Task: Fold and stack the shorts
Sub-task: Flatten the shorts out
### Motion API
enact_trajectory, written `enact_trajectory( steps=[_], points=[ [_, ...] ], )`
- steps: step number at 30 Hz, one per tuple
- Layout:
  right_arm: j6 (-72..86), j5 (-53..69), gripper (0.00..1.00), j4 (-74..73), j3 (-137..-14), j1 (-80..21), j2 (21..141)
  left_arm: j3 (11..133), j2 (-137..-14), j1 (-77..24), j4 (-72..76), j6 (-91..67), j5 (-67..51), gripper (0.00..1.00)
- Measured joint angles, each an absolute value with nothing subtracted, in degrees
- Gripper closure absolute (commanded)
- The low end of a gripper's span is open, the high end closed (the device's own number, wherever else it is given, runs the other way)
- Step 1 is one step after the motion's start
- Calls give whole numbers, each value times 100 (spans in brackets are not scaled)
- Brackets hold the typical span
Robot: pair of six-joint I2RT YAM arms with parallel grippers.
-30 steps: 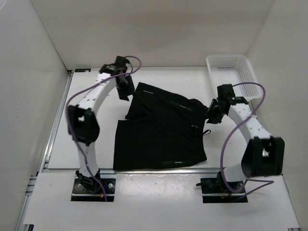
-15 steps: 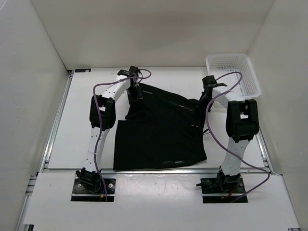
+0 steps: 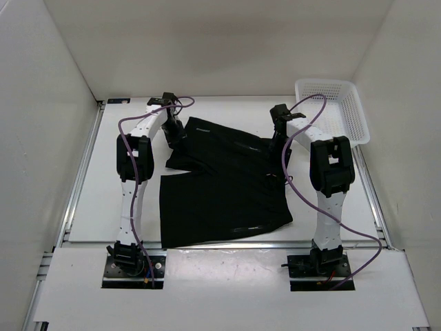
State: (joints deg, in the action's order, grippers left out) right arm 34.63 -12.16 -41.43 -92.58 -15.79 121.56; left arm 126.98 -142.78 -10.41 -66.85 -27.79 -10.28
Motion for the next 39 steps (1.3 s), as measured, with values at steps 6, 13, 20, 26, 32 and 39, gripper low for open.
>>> enact_trajectory(
  steps=[6, 13, 20, 26, 32, 39],
  points=[
    [3391, -1387, 69, -4246, -9314, -1645, 12156, 12696, -14274, -1070, -6683, -2683, -1002, 55],
    [3074, -1874, 69, -4659, -9939, -1900, 12505, 12425, -14149, -972, -6475, -2641, -1129, 56],
    [2480, -2018, 71, -5105, -11255, -2049, 13358, 12401, -14140, -731, -6473, -2626, -1291, 56],
    [1896, -1999, 72, -5441, -12857, -2045, 14282, 12910, -14407, -569, -6615, -2582, -1321, 56],
    [1435, -1979, 40, -5448, -14265, -2016, 15045, 14197, -15089, -456, -6726, -2613, -1610, 42],
    [1100, -1629, 3, -4930, -14009, -1968, 14748, 14741, -15301, -388, -6414, -2663, -1627, 20]
  ],
)
